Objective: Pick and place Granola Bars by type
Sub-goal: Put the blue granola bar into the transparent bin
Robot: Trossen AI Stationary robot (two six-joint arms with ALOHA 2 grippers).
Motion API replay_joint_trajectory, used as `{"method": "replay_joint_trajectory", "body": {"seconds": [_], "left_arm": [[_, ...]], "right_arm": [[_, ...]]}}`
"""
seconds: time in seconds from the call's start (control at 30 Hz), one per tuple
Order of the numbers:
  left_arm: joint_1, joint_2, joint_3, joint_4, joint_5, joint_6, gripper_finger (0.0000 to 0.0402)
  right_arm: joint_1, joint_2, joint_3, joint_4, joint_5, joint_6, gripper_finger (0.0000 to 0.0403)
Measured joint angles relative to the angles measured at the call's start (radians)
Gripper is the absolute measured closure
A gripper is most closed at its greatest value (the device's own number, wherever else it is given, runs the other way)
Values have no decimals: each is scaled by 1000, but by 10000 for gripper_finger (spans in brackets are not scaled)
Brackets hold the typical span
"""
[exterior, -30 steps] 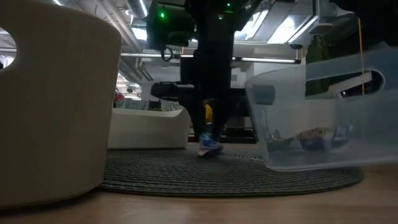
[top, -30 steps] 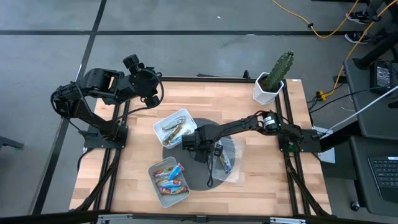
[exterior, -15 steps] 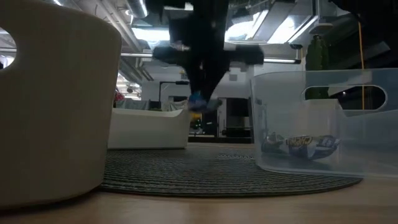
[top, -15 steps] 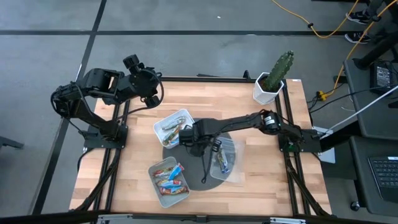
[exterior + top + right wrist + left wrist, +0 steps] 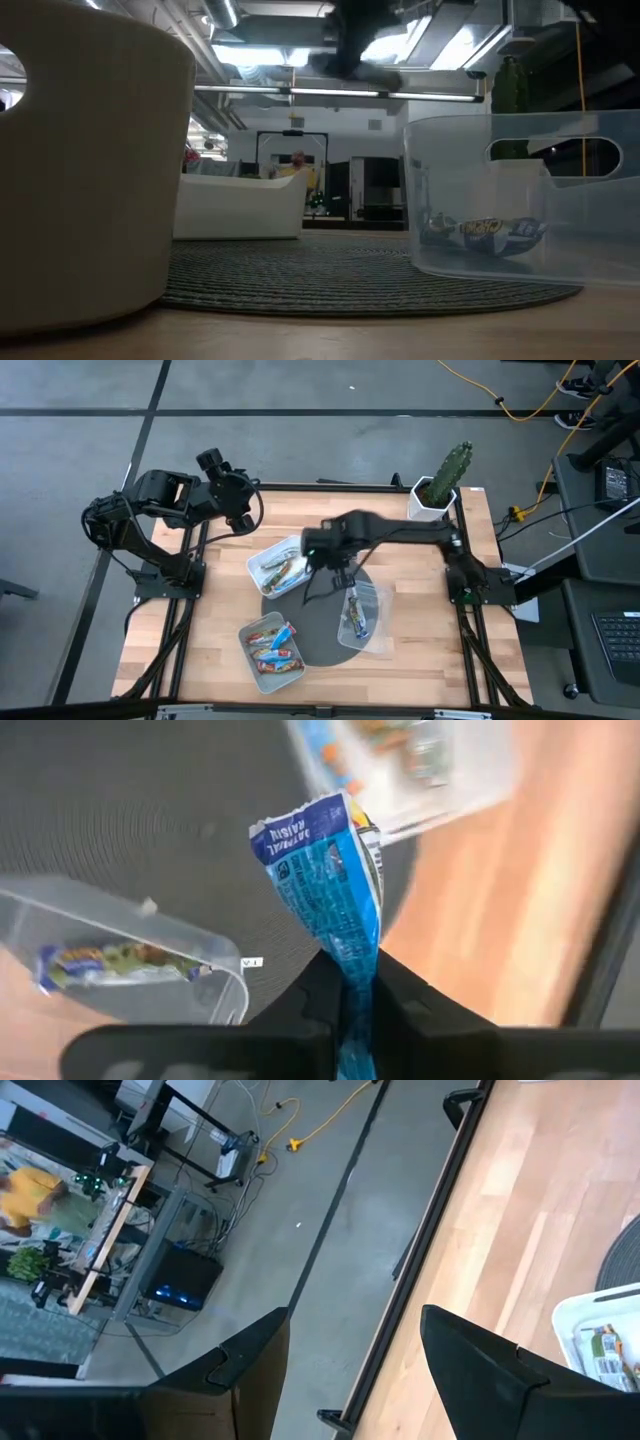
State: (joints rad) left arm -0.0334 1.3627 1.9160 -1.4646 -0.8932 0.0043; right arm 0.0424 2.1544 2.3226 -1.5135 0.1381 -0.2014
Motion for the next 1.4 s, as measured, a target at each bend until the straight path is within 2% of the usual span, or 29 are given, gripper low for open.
{"method": "replay_joint_trajectory", "body": {"seconds": [0.3,0.4,0.47,0.67,0.87,1.07,1.2,1.4], "left_arm": [[0,0,0,-33,-6,-1,182],[0,-1,0,-33,-6,-1,182],[0,-2,0,-33,-6,-1,182],[0,-8,0,-37,-5,-1,182],[0,-11,0,-42,-5,1,183],[0,-14,0,-45,-6,0,182],[0,-14,0,-45,-6,0,183],[0,-13,0,-45,-5,-9,182]], "right_arm": [[8,-292,-2,-11,264,313,373],[40,-394,-2,-5,359,352,362],[55,-458,-2,6,371,354,363],[97,-601,-2,46,281,323,378],[154,-676,-2,79,90,271,363],[240,-667,-23,213,70,218,379],[260,-662,-155,350,36,138,378],[258,-709,-470,440,40,150,356]]}}
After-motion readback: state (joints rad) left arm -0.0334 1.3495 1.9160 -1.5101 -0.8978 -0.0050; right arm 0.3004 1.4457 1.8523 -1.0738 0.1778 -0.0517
